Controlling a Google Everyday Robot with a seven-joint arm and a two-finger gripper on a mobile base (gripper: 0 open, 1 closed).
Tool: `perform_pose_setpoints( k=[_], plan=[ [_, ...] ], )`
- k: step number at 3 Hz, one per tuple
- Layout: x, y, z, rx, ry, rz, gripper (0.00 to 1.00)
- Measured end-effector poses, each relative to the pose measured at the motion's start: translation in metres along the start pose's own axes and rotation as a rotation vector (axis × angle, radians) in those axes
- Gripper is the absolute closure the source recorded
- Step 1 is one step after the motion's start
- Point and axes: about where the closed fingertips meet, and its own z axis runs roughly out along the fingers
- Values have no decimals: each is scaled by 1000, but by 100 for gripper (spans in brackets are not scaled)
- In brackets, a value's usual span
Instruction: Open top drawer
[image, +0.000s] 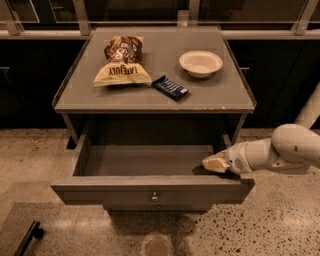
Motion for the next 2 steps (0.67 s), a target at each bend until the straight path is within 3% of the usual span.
perform_pose_setpoints(
  k=[1,2],
  plan=[
    [6,23,-22,28,-25,-45,100],
    [-27,43,-65,130,-117,-161,100]
  ],
)
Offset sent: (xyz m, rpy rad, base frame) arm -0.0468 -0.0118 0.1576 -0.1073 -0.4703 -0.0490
